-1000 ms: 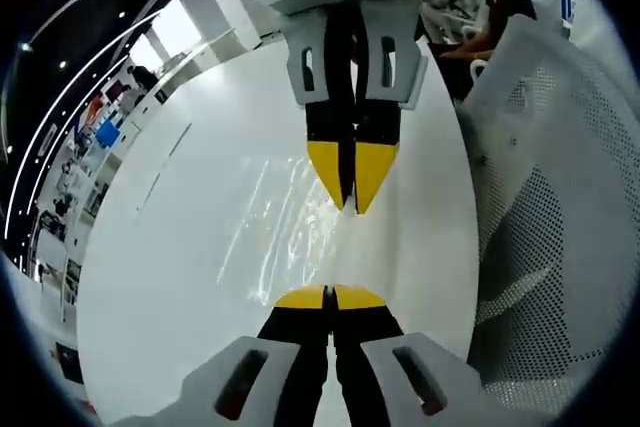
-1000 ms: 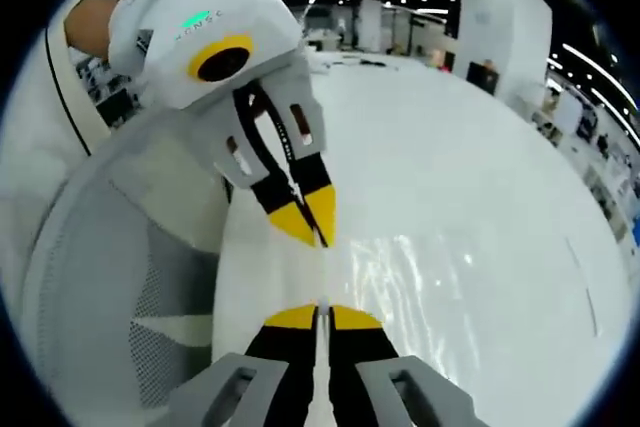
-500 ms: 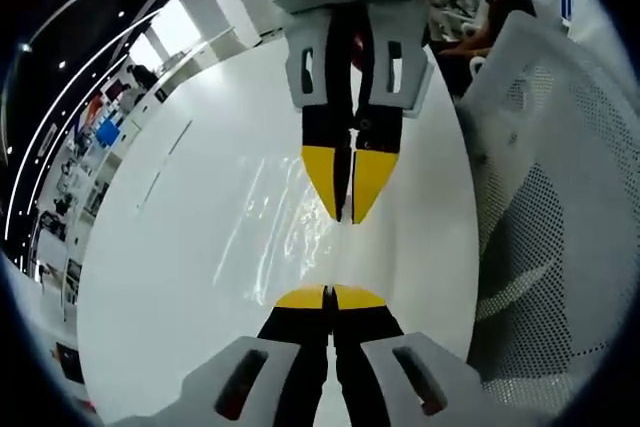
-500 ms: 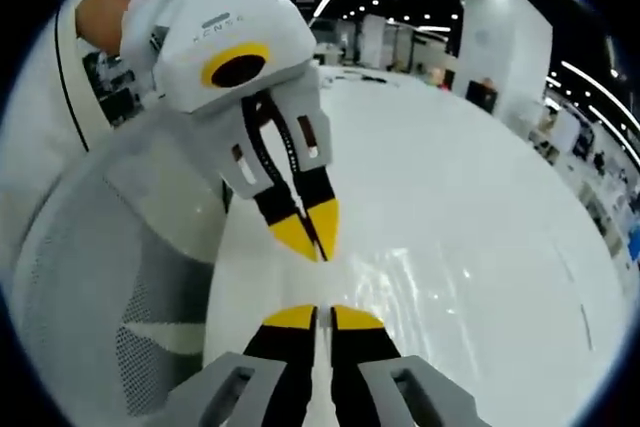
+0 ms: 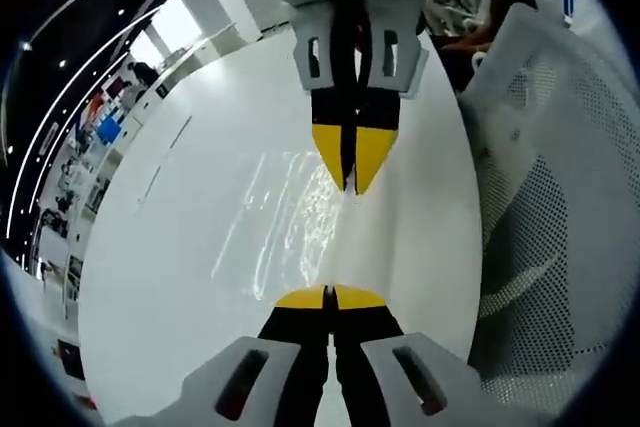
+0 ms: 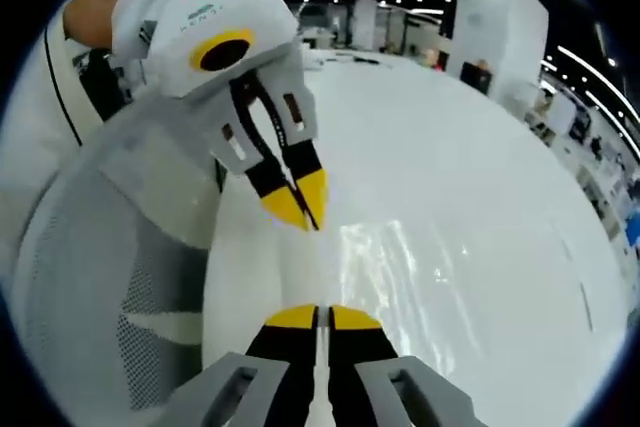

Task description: Open the resealable bag by pulling the two sides of the seal apart until the entire bag opening is separated and visibly accessible.

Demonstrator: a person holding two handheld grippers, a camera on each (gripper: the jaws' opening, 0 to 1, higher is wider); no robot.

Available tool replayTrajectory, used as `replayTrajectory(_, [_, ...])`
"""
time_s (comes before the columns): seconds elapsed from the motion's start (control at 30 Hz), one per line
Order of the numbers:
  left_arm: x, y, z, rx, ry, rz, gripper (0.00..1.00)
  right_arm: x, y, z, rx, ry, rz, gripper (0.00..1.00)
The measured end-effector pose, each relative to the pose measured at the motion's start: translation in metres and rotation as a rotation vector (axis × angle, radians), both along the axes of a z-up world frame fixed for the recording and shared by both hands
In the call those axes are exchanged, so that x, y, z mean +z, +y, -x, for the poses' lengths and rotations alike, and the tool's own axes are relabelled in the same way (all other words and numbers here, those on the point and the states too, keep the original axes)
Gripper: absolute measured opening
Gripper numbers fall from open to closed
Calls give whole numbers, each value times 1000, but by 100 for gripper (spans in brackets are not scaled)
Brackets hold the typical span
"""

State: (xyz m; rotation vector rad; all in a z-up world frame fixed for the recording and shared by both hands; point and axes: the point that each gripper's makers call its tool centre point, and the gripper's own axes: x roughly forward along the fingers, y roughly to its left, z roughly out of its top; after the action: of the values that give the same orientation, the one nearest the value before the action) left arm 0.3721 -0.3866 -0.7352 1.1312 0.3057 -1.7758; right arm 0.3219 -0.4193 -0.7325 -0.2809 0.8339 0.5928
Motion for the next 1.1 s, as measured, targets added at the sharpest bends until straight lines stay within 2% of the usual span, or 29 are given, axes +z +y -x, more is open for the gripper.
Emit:
replayTrajectory(0.57, [2,-1,0,-14,-14,8,0,-1,-30,23,-39,22,34,0])
replayTrajectory(1.1, [2,-1,-1,-31,-31,1,0,-2,-39,30,-57,28,44,0])
